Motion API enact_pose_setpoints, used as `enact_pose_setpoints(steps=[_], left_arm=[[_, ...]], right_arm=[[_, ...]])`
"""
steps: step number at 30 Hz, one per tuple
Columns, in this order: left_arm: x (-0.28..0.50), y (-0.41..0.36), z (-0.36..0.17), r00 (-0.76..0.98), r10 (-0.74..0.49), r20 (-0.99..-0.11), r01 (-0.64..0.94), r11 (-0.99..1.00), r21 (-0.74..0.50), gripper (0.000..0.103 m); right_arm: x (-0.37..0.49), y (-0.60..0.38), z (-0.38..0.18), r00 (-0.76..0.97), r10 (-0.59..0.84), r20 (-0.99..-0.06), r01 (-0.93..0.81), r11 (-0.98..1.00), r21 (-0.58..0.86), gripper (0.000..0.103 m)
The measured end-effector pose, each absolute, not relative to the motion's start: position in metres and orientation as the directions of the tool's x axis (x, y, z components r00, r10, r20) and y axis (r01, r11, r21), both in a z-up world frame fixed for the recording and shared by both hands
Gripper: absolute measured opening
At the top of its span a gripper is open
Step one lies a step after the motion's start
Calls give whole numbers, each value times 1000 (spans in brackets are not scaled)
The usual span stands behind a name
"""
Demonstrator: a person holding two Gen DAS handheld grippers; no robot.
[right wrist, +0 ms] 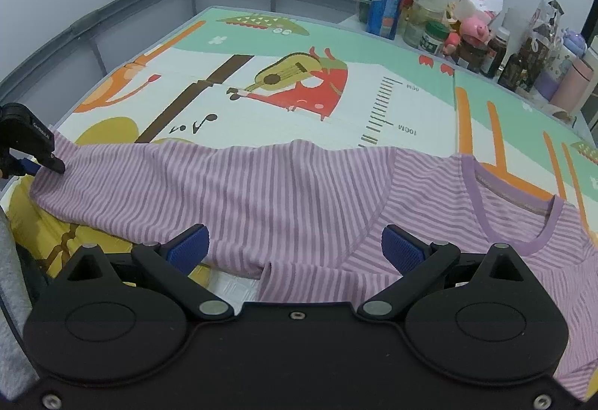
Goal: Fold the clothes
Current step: 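Close the left tool on the sleeve cuff, then lift the sleeve cuff off the mat with the left tool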
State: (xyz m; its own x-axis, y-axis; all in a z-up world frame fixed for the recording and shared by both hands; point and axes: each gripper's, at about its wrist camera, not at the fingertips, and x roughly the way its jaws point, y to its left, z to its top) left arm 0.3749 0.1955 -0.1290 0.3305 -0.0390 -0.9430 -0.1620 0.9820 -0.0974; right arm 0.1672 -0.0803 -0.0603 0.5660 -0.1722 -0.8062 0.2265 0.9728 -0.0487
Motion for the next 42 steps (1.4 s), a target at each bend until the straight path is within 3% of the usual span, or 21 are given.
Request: enact_pose_setpoints(steps=[5,27,42], left_arm=[[367,190,-119,350,-68,-934,-152,980,-128,16],[289,73,-27,523,-100,-846,130,991,-37,16],[213,-18,3,535,-204,-820,337,941,-15,16]], right_arm=[[164,-81,-56,570,-180,-801,234,971,-52,99],[115,-114,-21,598,-227,-769,332,943,-20,99],[42,-157,-4,583,-288,-760,465,885,21,99]])
